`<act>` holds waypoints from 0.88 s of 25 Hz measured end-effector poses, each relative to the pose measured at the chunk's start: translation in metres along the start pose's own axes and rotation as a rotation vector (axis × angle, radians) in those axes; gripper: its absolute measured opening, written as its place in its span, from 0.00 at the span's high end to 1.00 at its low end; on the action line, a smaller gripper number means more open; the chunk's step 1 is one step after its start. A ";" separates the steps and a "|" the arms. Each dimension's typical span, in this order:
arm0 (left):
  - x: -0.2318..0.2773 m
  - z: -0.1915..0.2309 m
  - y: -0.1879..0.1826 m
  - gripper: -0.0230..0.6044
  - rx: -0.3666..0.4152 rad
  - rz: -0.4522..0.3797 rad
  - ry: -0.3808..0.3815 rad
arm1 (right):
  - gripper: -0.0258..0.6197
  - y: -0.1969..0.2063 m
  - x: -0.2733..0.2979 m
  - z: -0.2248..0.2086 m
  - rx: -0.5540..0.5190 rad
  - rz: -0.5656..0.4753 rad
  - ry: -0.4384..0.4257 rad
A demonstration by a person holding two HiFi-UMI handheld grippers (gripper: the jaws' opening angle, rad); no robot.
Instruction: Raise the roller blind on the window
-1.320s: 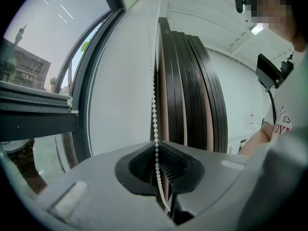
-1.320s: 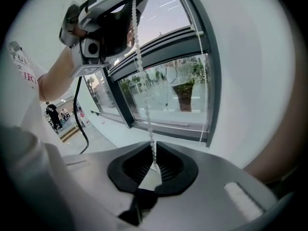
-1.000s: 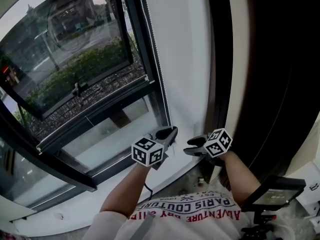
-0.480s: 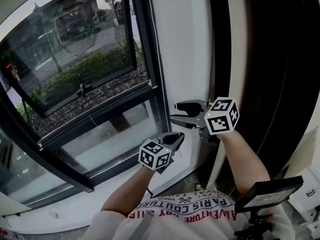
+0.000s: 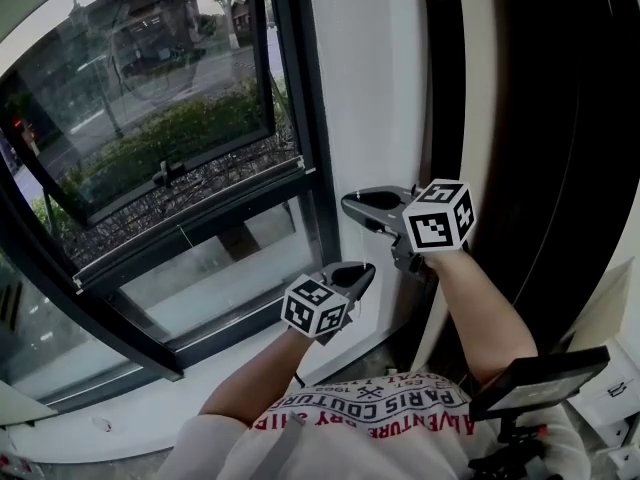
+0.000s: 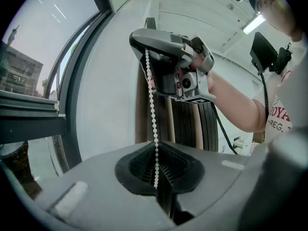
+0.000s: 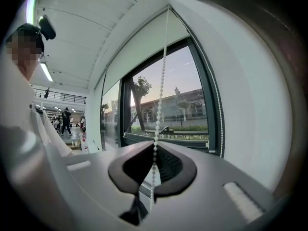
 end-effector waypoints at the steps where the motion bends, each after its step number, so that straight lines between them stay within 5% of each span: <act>1: 0.001 0.000 0.000 0.95 -0.001 -0.001 0.002 | 0.95 0.000 0.000 -0.001 0.007 0.000 0.001; 7: 0.006 0.014 0.003 0.95 0.009 -0.005 -0.010 | 0.95 0.020 0.010 -0.011 -0.080 0.047 0.033; 22: 0.004 0.031 0.005 0.94 0.020 -0.002 -0.031 | 0.85 0.005 0.012 -0.026 -0.004 -0.073 0.030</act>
Point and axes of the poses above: the fingertips, and each gripper's own axes: x forward along the fingers, z to its left, y out of its underside, the point moved 4 cm from there along -x, backward along the fingers, and after that the axes turned 15 degrees about y, right-handed, at the moved point
